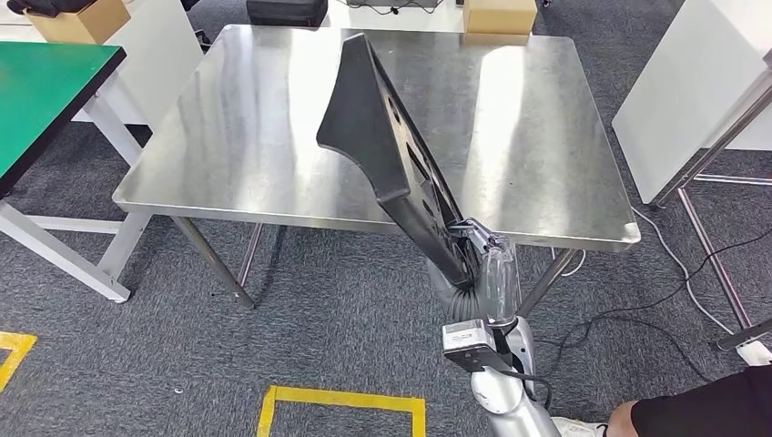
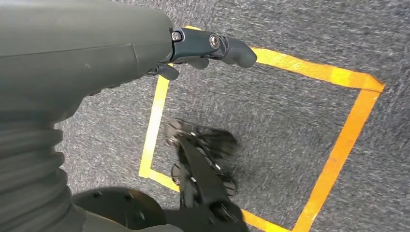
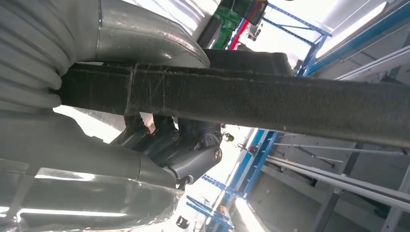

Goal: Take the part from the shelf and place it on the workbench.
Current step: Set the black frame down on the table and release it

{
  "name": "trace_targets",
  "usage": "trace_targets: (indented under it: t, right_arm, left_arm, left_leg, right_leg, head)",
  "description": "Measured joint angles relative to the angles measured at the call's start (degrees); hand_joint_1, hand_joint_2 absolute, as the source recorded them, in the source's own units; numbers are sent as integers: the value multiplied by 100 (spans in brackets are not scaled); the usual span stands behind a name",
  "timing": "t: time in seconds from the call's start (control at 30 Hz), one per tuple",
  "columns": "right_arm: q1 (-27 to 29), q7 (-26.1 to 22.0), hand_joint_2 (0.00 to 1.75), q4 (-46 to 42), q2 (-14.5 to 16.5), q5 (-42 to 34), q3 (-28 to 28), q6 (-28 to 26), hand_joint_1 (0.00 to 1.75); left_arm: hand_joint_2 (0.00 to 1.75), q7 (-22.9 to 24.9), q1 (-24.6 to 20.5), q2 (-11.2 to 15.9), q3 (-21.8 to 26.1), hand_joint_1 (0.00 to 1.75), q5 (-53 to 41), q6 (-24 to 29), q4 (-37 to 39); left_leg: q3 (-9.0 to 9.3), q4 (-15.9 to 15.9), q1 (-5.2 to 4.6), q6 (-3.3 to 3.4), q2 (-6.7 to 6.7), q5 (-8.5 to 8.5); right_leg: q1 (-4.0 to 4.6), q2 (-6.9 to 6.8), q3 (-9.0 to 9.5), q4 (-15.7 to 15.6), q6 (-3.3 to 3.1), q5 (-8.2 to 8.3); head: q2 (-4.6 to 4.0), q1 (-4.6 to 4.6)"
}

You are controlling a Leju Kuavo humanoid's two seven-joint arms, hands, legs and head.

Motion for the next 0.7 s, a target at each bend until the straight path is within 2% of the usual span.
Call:
trace_targets:
  t: [0.03, 0.07, 0.1, 0.17, 0.2, 0.23, 0.3, 0.33, 0.37, 0.4, 0.47, 0.5, 0.53, 0.57, 0.6, 0.63, 0.67, 0.7]
  right_arm:
    - [0, 7, 175, 2, 0, 5, 1, 0, 155]
    - [0, 14, 175, 4, 2, 9, 2, 0, 155]
    - [-1, 18, 175, 5, 5, 13, 3, 1, 155]
    - [-13, 24, 175, 15, 20, 20, 9, 7, 155]
    - [-22, 30, 175, 24, 28, 26, 13, 16, 155]
    - [-31, 35, 175, 33, 37, 33, 18, 28, 155]
    - [-53, 45, 175, 46, 57, 45, 31, 68, 155]
    - [-71, 49, 175, 57, 67, 51, 39, 93, 155]
    - [-102, 51, 175, 75, 78, 59, 51, 121, 155]
    - [-145, 54, 175, 109, 87, 82, 69, 144, 155]
    - [-227, 53, 175, 229, 101, 179, 116, 153, 155]
    - [-253, 52, 175, 302, 108, 239, 143, 143, 155]
    - [-267, 51, 175, 368, 116, 290, 168, 130, 155]
    - [-277, 51, 175, 423, 128, 325, 189, 118, 155]
    - [-291, 51, 175, 468, 140, 345, 206, 111, 155]
    - [-310, 51, 175, 508, 149, 357, 222, 109, 155]
    - [-332, 50, 175, 545, 156, 363, 233, 106, 155]
    - [-356, 49, 175, 585, 162, 366, 246, 102, 155]
  left_arm:
    - [175, 7, 3, 1, 1, 0, 6, 4, 0]
    - [175, 13, 4, 1, 2, 0, 15, 8, 0]
    - [175, 18, 5, 2, 2, 0, 25, 10, 0]
    - [175, 29, 11, 10, 8, 0, 44, 17, 1]
    - [175, 33, 12, 15, 14, 0, 49, 23, 1]
    - [175, 37, 14, 20, 21, 0, 54, 29, 1]
    - [175, 41, 9, 19, 39, 0, 66, 43, 1]
    - [175, 41, 9, 14, 51, 0, 78, 53, 1]
    - [175, 45, 7, 10, 65, 0, 93, 67, 2]
    - [175, 53, 2, 6, 81, 0, 108, 83, 2]
    - [175, 83, -7, -1, 115, 0, 130, 110, 1]
    - [175, 97, -10, -4, 128, 0, 133, 119, 1]
    - [175, 109, -8, -9, 137, 0, 135, 126, 2]
    - [175, 116, -7, -15, 143, 0, 135, 130, 2]
    - [175, 119, -6, -22, 144, 0, 135, 131, 2]
    - [175, 121, -5, -30, 145, 0, 135, 132, 2]
    - [175, 121, -4, -35, 146, 0, 135, 133, 2]
    - [175, 122, -4, -40, 146, 0, 135, 134, 2]
  left_leg:
    - [-115, -4, 1, -3, 1, -126]
    - [-150, -158, 0, 11, 1, -123]
    - [-116, -446, -6, 44, 2, 50]
    - [27, -1121, -43, 163, -1, 719]
    - [90, -1344, -68, 211, -4, 966]
    - [129, -1471, -91, 251, -9, 1099]
    - [250, -1560, -100, 303, -19, 1066]
    - [341, -1608, -94, 337, -23, 1057]
    - [435, -1638, -85, 376, -25, 1040]
    - [523, -1663, -75, 404, -33, 1016]
    - [612, -1672, -81, 425, -43, 917]
    - [657, -1671, -83, 417, -56, 864]
    - [713, -1670, -85, 408, -71, 811]
    - [782, -1669, -86, 395, -88, 755]
    - [864, -1669, -85, 379, -102, 696]
    - [933, -1672, -85, 358, -114, 632]
    - [1017, -1664, -93, 334, -123, 561]
    - [1072, -1666, -102, 298, -131, 490]
  right_leg:
    - [8, 13, 83, 0, 0, -68]
    - [16, 23, 176, -1, 5, -137]
    - [27, 30, 273, -5, 13, -211]
    - [53, 40, 417, -17, 43, -348]
    - [70, 48, 460, -38, 71, -409]
    - [86, 57, 517, -44, 108, -437]
    - [121, 67, 604, -35, 190, -443]
    - [128, 61, 608, 65, 220, -429]
    - [128, 56, 509, 258, 238, -435]
    - [125, 49, 317, 575, 240, -487]
    - [102, 41, -216, 1341, 217, -731]
    - [96, 39, -460, 1604, 211, -872]
    - [89, 38, -616, 1684, 221, -945]
    - [82, 36, -672, 1561, 253, -896]
    - [74, 33, -634, 1250, 302, -722]
    - [67, 24, -544, 831, 356, -447]
    - [66, 6, -461, 452, 378, -198]
    - [73, -15, -388, 189, 356, -42]
  head:
    - [0, -1]
    - [0, -3]
    - [0, -3]
    - [0, -2]
    - [0, -2]
    - [0, -7]
    - [0, -17]
    - [-2, -18]
    - [-2, -17]
    - [-3, -7]
    - [-1, 10]
    - [-1, 21]
    - [0, 23]
    - [0, 23]
    - [0, 26]
    - [0, 27]
    - [0, 26]
    - [0, 30]
